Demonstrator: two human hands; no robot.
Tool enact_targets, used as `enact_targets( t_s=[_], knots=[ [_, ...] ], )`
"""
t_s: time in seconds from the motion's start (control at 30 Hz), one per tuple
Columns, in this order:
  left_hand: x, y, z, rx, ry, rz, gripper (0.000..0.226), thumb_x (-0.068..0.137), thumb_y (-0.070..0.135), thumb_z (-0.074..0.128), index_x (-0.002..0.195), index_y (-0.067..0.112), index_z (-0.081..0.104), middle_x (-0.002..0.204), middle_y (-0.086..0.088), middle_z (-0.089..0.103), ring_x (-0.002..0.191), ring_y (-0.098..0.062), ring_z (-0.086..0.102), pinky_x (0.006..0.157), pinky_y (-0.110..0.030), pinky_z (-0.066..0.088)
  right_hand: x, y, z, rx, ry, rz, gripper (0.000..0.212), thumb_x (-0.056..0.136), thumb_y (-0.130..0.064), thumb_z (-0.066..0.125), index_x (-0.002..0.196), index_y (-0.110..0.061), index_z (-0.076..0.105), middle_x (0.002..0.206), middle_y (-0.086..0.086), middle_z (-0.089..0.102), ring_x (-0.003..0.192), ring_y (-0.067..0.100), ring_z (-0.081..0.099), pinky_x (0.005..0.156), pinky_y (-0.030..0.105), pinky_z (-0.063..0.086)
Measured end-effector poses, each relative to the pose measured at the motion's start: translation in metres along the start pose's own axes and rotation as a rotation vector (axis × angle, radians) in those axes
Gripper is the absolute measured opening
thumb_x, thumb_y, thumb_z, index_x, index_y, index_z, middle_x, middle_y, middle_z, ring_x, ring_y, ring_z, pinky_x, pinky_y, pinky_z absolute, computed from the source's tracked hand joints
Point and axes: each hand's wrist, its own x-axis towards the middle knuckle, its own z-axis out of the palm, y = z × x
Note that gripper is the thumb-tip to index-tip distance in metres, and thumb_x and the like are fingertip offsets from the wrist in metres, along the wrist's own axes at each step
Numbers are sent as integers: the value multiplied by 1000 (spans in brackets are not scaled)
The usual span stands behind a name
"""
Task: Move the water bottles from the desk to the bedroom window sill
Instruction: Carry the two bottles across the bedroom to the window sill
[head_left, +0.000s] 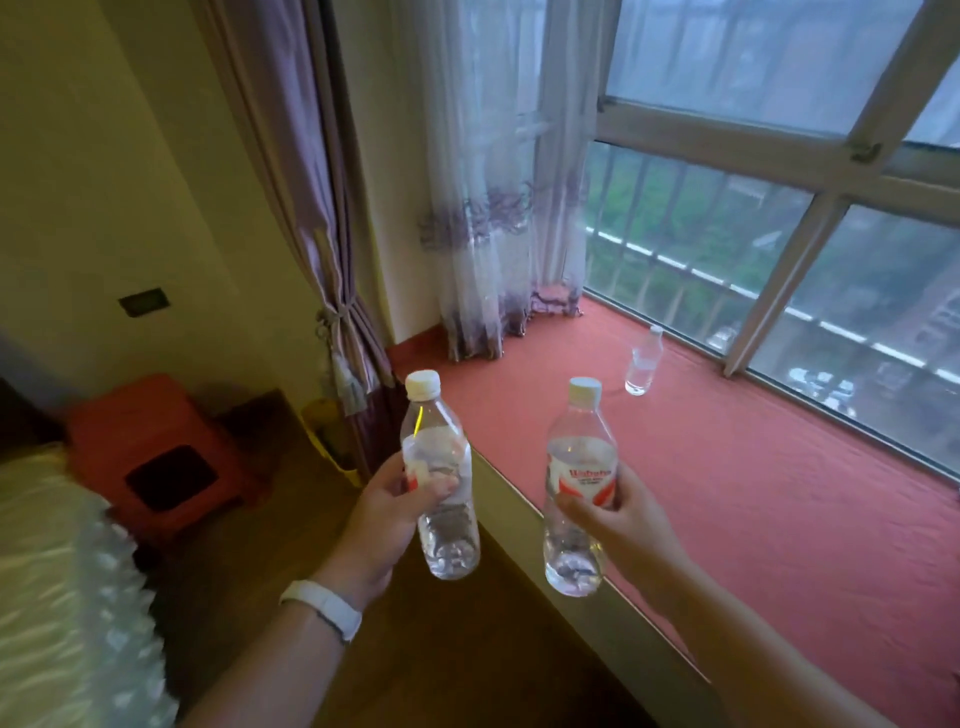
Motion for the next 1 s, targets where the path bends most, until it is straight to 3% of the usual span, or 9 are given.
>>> enact_targets(
  t_s=[0.13, 0.2, 0.4, 0.53, 0.7, 0.8, 1.0],
  knots=[
    [51, 9, -10, -14, -5, -9, 29, 83, 3, 73, 111, 12, 70, 99, -10, 75, 89, -21, 72, 71, -26, 57, 42, -20, 5, -37, 35, -52, 36, 77, -19, 82, 108, -21, 64, 94, -1, 77, 88, 17, 74, 76, 33, 59],
    [74, 11, -12, -8, -17, -15, 29, 83, 4, 73, 111, 11, 69, 101, -13, 75, 88, -20, 72, 70, -25, 58, 62, -26, 4, -49, 45, -52, 36, 78, -20, 82, 108, -22, 64, 96, -1, 76, 89, 18, 73, 79, 36, 59],
    [139, 6, -10, -2, -49, -45, 38, 72, 19, 78, 109, 12, 70, 106, -17, 73, 92, -25, 71, 82, -36, 58, 121, -21, 2, -11, 76, -27, 38, 78, -18, 82, 111, -21, 64, 99, 2, 76, 93, 21, 73, 82, 40, 58],
    [189, 2, -2, 8, -63, -76, 42, 71, 19, 78, 111, 11, 69, 106, -16, 73, 98, -31, 70, 86, -41, 57, 167, -16, 0, 47, 80, 8, 38, 79, -15, 80, 112, -21, 63, 98, 0, 76, 89, 15, 73, 74, 29, 58],
    [261, 9, 18, -28, -36, -139, 44, 71, 20, 78, 112, 9, 68, 114, -26, 68, 107, -44, 65, 100, -56, 50, 232, -18, -13, 131, 93, 37, 41, 79, -18, 80, 116, -20, 62, 100, 0, 76, 89, 13, 73, 71, 26, 59],
    [309, 20, 39, 16, -90, -144, 38, 72, 18, 78, 108, 11, 71, 105, -19, 71, 97, -35, 68, 96, -53, 51, 270, -24, -29, 148, 156, 30, 37, 79, -20, 81, 112, -24, 64, 97, -4, 76, 86, 7, 72, 67, 19, 56],
    [387, 27, 94, 95, -206, -115, 47, 70, 17, 79, 114, 8, 68, 99, -9, 72, 93, -23, 68, 87, -38, 52, 320, -24, -69, 157, 241, 47, 38, 78, -22, 83, 110, -24, 63, 97, -5, 76, 90, 9, 72, 74, 22, 54]
  ],
)
